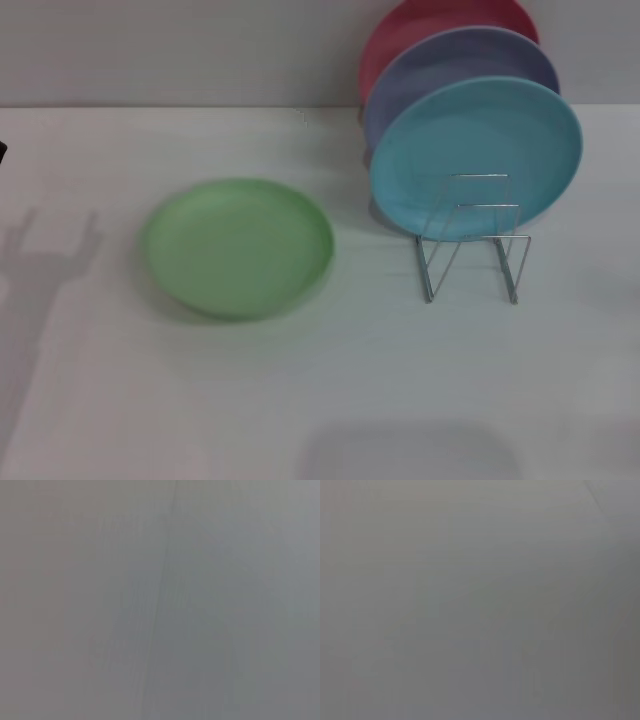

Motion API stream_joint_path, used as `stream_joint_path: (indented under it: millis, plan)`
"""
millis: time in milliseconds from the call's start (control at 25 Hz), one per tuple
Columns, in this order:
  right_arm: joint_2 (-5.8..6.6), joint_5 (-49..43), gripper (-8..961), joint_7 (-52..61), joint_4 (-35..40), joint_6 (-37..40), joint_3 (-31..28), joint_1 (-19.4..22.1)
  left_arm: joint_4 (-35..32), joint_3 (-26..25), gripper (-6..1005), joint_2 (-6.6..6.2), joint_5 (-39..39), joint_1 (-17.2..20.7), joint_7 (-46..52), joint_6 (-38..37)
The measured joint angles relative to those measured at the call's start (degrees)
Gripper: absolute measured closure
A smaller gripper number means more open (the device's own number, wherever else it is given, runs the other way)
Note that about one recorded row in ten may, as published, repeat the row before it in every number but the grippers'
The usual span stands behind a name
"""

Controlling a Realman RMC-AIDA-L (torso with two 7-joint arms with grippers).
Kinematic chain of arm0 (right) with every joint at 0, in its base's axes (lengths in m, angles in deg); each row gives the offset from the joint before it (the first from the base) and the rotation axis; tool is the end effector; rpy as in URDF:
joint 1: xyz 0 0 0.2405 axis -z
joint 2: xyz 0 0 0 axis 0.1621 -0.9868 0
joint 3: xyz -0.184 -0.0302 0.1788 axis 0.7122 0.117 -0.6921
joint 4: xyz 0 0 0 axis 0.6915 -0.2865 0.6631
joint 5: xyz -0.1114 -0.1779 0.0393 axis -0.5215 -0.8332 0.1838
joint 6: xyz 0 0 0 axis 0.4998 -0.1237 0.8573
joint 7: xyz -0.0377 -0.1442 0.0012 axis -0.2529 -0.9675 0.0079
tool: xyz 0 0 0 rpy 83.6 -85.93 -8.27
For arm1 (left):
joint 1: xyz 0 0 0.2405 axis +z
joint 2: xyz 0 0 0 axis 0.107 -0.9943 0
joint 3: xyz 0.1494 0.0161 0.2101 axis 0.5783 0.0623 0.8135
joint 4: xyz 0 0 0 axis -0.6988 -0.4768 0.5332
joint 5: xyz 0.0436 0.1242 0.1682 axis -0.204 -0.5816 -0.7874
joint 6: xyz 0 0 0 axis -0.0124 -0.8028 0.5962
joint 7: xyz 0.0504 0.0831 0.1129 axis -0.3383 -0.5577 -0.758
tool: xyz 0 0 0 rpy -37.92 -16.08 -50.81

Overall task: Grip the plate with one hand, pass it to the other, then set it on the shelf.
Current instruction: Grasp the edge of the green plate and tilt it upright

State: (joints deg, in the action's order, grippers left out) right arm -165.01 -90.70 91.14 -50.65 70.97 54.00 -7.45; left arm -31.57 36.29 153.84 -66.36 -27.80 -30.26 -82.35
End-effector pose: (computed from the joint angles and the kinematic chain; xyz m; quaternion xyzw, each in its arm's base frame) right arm 0.3944 0.2510 0.0901 -0.4636 0.2379 0.4266 0.7392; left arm -0.3241 0.2985 0.0249 -0.6215 -0.1841 -0.4473 0.6163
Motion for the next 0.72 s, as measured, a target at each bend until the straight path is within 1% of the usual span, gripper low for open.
stream_joint_path:
  millis: [280, 400, 720]
  plan:
    - [0.07, 0.00, 193, 0.32, 1.62, -0.90, -0.26, -1.91, 0.63, -1.70, 172, 0.20, 0.08, -1.12, 0.00, 2.70]
    - [0.07, 0.02, 193, 0.37, 1.93, -0.98, -2.57, -2.94, 0.89, -2.12, 173, 0.20, 0.10, -1.31, 0.00, 2.71]
    - [0.23, 0.09, 193, 0.48, 3.25, -1.31, -3.62, -3.61, 0.89, -2.18, 175, 0.02, -0.19, -2.46, -0.04, 3.79]
